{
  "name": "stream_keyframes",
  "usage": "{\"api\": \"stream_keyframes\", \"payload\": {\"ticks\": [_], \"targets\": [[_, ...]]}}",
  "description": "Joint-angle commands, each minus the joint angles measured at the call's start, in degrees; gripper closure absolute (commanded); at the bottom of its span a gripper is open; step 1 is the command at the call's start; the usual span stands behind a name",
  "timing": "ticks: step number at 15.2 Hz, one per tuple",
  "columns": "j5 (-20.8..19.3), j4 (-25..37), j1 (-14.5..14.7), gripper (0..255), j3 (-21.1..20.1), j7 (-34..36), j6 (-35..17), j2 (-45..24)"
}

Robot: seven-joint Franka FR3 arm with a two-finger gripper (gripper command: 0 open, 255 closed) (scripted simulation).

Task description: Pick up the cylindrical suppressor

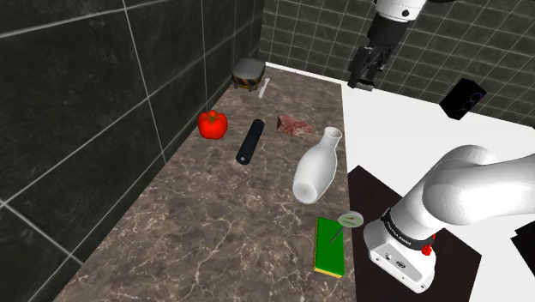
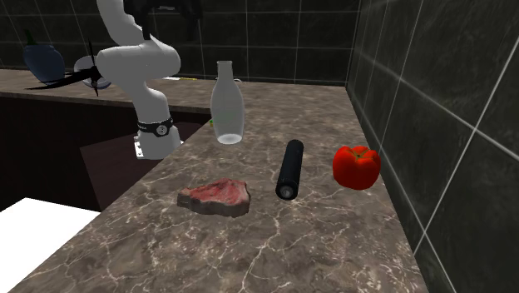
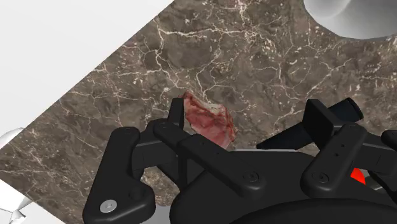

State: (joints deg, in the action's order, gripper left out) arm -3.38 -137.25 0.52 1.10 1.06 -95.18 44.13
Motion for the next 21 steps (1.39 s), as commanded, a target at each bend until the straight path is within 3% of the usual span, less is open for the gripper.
{"api": "stream_keyframes", "payload": {"ticks": [1, 11, 21], "targets": [[0.00, 0.00, 0.00, 0, 0.00, 0.00, 0.00, 0.00], [8.35, -6.41, -0.66, 0, -8.87, 21.28, -17.64, -10.38], [11.63, -2.96, -2.37, 0, -16.93, 41.83, -35.95, -29.89]]}}
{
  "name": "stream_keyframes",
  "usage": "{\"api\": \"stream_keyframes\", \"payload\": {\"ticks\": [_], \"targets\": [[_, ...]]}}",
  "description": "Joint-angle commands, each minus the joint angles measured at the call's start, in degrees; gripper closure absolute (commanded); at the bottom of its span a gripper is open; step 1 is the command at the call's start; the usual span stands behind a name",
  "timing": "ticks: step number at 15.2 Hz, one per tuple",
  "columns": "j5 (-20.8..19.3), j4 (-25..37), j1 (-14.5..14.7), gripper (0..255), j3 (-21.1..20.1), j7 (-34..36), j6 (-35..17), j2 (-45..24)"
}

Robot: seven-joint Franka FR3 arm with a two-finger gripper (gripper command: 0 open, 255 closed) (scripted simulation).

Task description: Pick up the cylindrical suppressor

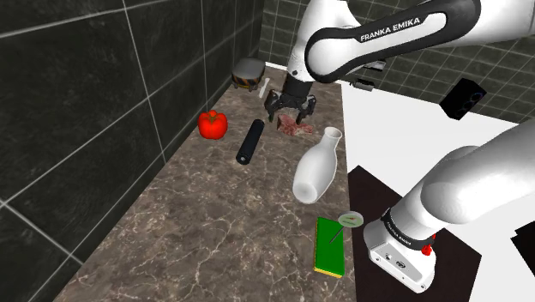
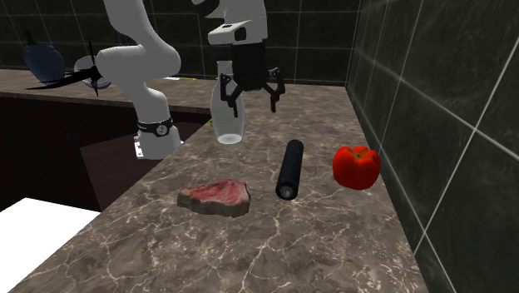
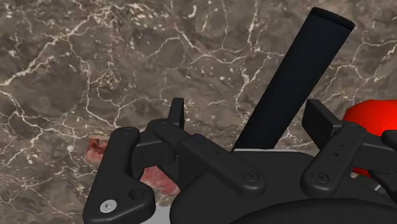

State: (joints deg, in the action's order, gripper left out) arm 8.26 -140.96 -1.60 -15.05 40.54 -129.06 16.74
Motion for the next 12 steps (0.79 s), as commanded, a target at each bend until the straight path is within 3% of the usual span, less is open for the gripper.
{"api": "stream_keyframes", "payload": {"ticks": [1, 8, 12], "targets": [[-0.22, 1.62, -0.47, 0, -1.41, 4.51, -3.71, -4.76], [-4.83, 9.96, -0.89, 0, -3.52, 20.55, -13.36, -21.20], [-6.04, 10.18, -0.47, 0, -3.15, 22.22, -16.20, -24.21]]}}
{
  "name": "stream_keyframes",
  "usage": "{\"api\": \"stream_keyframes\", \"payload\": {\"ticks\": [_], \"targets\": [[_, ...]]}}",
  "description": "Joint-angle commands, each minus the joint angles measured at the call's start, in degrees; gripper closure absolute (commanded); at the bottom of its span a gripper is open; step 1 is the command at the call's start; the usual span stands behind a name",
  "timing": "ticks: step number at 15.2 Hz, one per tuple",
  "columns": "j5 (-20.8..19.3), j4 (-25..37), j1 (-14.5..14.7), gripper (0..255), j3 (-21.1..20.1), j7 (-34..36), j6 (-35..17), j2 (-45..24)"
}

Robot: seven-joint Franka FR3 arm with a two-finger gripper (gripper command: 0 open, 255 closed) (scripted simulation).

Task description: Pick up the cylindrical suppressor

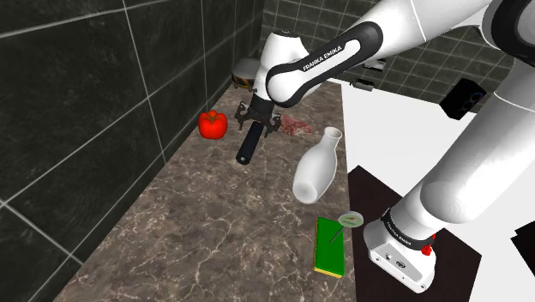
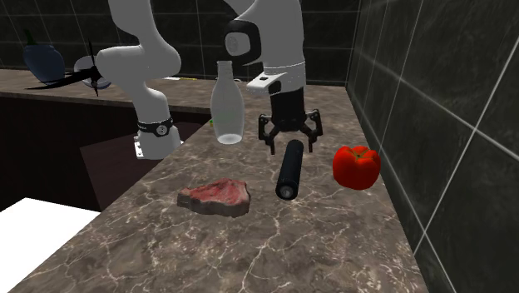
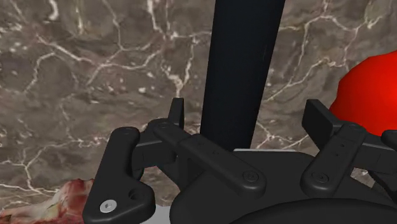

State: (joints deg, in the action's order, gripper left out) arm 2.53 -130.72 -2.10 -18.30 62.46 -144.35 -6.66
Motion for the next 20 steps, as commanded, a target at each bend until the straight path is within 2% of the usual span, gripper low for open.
{"api": "stream_keyframes", "payload": {"ticks": [1, 6, 7, 16, 20], "targets": [[-0.57, -0.23, 0.08, 0, 0.16, 0.44, -1.65, -1.41], [-1.57, -0.75, 0.33, 0, 0.46, 1.02, -4.27, -3.59], [-1.57, -0.77, 0.34, 255, 0.46, 1.04, -4.27, -3.58], [-1.57, -0.75, 0.33, 255, 0.46, 1.02, -4.27, -3.59], [-0.46, -0.16, 0.04, 255, 0.12, 0.38, -1.34, -1.15]]}}
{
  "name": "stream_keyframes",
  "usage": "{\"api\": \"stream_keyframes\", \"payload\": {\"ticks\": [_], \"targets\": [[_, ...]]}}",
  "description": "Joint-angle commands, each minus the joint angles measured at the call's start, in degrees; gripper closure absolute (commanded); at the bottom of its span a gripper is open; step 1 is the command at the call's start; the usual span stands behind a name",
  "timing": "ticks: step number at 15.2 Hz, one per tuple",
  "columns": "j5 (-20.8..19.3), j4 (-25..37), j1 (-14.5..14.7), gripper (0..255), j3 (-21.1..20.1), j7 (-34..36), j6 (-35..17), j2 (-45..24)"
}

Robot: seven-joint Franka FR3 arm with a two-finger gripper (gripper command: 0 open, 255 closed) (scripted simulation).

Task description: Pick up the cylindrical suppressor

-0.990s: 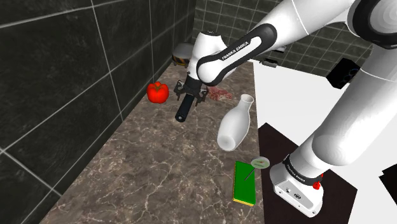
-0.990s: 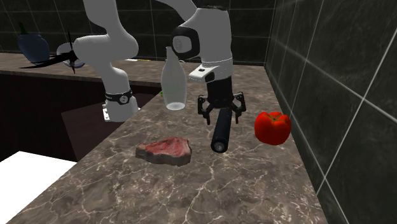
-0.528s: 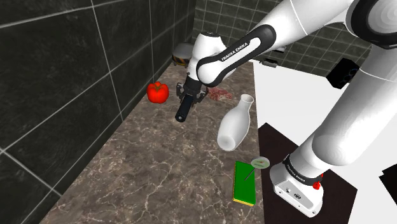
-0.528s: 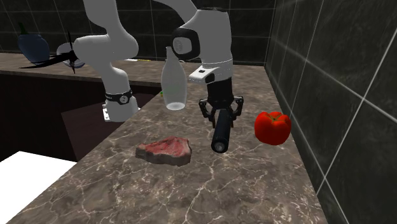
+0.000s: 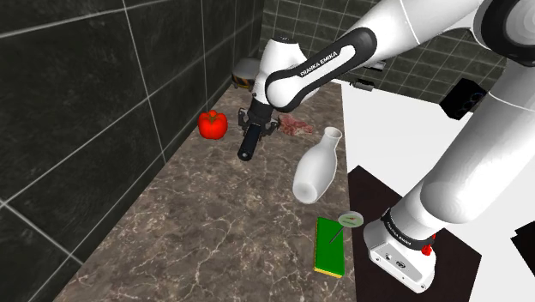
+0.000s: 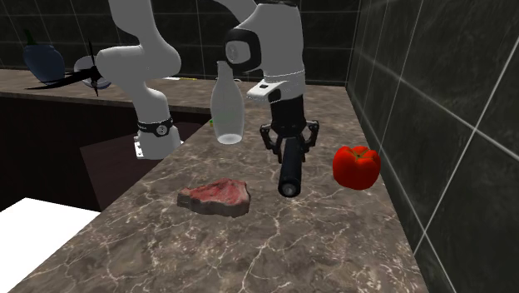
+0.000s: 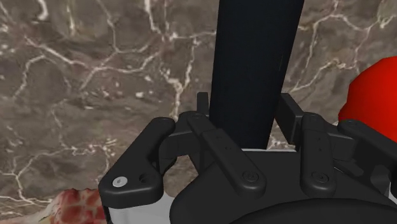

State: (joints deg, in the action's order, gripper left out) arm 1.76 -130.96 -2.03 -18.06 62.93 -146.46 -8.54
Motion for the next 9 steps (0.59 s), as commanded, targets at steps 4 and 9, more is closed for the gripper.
{"api": "stream_keyframes", "payload": {"ticks": [4, 9], "targets": [[1.27, 0.88, -0.23, 255, -0.33, -0.62, 3.76, 3.01], [2.26, 2.16, -0.39, 255, -0.42, -1.15, 7.53, 5.60]]}}
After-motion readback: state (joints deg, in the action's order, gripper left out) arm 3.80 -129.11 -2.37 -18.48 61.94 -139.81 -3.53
